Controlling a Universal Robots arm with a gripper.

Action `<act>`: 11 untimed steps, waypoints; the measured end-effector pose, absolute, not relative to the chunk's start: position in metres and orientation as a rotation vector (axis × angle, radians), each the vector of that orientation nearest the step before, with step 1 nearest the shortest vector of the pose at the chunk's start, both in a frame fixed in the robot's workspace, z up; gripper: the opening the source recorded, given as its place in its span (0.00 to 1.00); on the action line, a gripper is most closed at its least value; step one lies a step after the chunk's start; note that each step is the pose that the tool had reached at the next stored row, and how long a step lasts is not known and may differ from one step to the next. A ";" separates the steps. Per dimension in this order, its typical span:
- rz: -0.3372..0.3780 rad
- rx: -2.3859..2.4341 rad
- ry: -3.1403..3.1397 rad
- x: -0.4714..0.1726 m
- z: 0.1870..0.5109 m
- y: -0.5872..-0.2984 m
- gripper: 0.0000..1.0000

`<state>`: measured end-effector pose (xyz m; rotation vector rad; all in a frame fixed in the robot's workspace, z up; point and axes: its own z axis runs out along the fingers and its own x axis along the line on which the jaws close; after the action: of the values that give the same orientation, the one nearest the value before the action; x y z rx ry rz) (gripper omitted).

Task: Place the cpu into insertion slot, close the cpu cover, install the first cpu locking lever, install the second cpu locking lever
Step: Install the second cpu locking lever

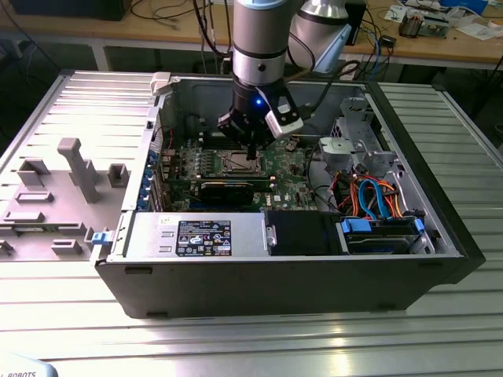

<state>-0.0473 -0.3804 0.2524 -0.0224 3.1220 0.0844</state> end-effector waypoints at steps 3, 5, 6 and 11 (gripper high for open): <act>0.117 -0.022 3.121 -0.050 0.252 -0.381 0.11; 0.156 -0.022 3.119 -0.050 0.252 -0.382 0.11; 0.186 -0.021 3.117 -0.051 0.252 -0.382 0.11; 0.190 -0.021 3.117 -0.051 0.252 -0.382 0.11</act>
<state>-0.0507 -0.3824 0.2523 -0.0214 3.1169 0.1902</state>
